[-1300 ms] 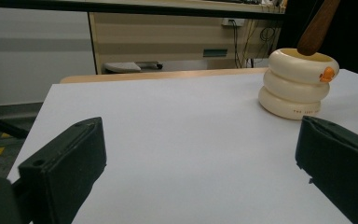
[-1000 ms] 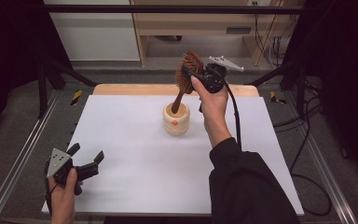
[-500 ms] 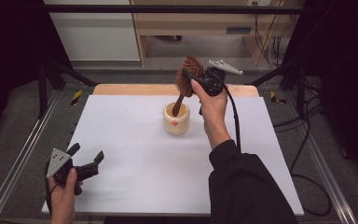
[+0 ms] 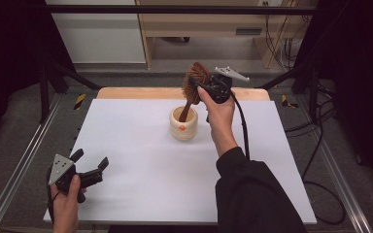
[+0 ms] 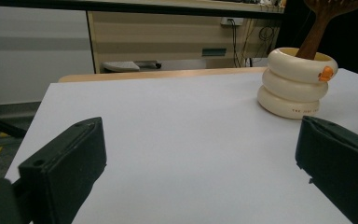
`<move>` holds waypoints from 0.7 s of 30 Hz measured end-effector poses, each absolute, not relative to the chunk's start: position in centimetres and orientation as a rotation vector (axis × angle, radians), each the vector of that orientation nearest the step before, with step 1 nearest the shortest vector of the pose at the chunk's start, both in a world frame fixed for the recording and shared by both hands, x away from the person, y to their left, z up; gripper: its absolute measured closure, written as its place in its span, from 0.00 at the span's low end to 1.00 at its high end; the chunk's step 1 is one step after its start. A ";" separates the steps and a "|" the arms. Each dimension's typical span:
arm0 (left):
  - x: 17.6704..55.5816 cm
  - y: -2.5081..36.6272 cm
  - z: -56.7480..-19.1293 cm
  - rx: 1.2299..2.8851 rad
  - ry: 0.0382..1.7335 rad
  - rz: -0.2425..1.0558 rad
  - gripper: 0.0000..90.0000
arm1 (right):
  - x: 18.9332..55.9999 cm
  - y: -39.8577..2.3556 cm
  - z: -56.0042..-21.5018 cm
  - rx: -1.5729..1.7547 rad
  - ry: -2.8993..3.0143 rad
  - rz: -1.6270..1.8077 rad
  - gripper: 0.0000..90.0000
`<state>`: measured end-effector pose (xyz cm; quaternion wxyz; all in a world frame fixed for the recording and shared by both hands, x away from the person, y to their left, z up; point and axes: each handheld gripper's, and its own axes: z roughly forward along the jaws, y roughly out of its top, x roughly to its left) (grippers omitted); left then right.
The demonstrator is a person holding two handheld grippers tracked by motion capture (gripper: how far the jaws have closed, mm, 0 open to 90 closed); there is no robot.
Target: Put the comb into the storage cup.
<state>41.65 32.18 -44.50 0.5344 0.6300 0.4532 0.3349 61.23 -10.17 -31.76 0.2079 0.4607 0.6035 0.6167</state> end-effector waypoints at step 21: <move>41.7 32.1 -44.5 1.503 1.076 0.794 0.02 | 61.8 -9.9 -34.2 1.326 1.688 1.717 0.56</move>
